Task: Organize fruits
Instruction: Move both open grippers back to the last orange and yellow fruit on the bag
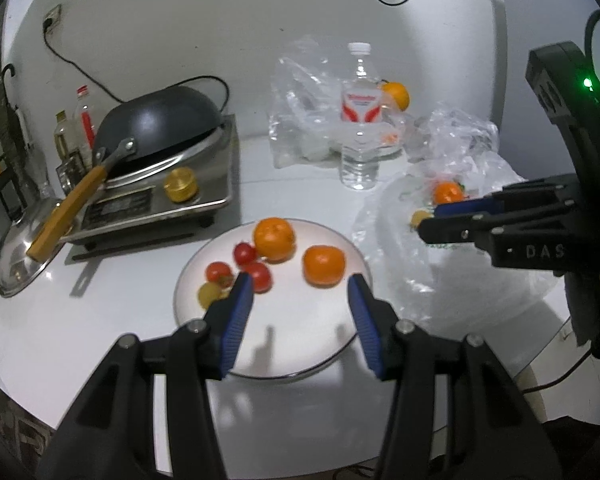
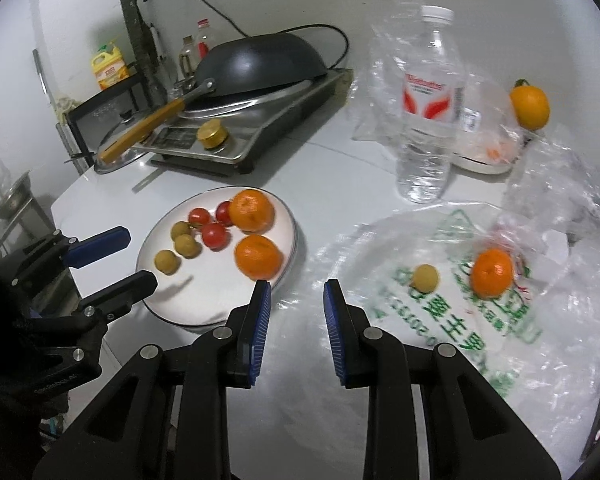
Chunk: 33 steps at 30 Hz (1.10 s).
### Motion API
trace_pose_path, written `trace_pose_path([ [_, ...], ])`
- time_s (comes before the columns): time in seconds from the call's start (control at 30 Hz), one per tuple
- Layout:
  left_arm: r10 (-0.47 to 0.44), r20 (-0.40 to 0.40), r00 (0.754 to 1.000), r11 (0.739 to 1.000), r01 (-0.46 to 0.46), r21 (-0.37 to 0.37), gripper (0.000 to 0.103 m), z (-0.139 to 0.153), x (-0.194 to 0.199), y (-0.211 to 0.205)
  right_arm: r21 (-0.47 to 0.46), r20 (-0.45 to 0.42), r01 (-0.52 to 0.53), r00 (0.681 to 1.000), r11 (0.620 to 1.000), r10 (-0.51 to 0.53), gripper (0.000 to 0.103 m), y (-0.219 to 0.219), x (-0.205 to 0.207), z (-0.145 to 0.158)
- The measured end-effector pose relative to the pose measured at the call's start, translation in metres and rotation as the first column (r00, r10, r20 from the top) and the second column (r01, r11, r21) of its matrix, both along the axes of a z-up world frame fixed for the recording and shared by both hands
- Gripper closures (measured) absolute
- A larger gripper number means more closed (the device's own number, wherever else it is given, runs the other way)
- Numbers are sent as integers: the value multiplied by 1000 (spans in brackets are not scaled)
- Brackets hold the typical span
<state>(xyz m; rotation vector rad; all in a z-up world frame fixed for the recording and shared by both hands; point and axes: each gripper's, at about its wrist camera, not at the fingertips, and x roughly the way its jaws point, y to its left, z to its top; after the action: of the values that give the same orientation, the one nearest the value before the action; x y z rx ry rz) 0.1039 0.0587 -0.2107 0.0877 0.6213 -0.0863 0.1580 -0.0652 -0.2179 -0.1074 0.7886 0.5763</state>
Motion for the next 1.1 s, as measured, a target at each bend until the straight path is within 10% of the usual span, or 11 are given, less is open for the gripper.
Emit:
trace_pose_path([
  [1.1, -148, -45, 988, 987, 151, 62, 53, 7, 55, -128, 61, -12, 122, 992, 991, -122, 74, -132, 28, -11],
])
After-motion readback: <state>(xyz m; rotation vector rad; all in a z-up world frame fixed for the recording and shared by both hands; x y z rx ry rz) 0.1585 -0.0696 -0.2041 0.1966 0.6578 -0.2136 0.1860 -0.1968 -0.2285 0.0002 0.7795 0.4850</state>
